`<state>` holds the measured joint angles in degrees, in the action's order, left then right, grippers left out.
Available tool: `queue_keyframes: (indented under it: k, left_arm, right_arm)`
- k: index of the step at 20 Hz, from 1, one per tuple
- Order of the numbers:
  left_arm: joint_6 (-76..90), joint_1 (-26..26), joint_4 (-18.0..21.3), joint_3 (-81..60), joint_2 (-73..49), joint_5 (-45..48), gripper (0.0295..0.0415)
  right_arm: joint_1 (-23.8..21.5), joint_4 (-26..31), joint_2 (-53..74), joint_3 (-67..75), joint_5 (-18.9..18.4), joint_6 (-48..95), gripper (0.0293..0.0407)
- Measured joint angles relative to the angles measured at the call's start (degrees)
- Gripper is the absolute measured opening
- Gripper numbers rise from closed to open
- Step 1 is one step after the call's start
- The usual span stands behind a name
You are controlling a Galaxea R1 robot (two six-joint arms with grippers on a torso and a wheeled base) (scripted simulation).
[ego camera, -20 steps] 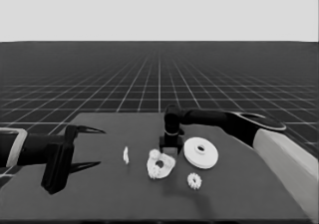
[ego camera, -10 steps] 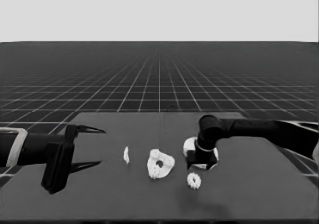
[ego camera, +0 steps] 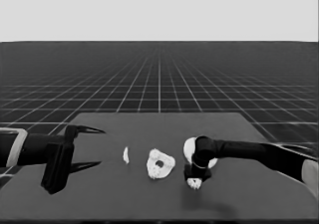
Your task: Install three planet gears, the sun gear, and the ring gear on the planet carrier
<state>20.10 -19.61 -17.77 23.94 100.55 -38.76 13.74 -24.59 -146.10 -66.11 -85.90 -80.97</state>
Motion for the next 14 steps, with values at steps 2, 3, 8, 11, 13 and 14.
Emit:
queue_keyframes:
  k: [2, 3, 8, 11, 13, 14]
  left_arm:
    - [0.0, 0.0, 0.0, 0.0, 0.0, 0.0, 0.0385]
    - [0.0, 0.0, 0.0, 0.0, 0.0, 0.0, 0.0385]
    - [0.0, 0.0, 0.0, 0.0, 0.0, 0.0, 0.0385]
    - [0.0, 0.0, 0.0, 0.0, 0.0, 0.0, 0.0385]
    - [0.0, 0.0, 0.0, 0.0, 0.0, 0.0, 0.0385]
    - [0.0, 0.0, 0.0, 0.0, 0.0, 0.0, 0.0385]
  right_arm:
    - [0.0, 0.0, 0.0, 0.0, 0.0, 0.0, 0.0314]
    - [0.0, 0.0, 0.0, 0.0, 0.0, 0.0, 0.031]
    - [0.0, -0.1, 0.0, 0.0, 0.0, 0.0, 0.031]
    - [-4.3, 4.7, 1.2, 4.1, -2.0, -2.4, 0.031]
    - [-10.4, 10.1, 1.8, 6.7, -3.0, -4.1, 0.031]
    - [-11.7, 11.4, 1.8, 7.0, -3.1, -4.4, 0.031]
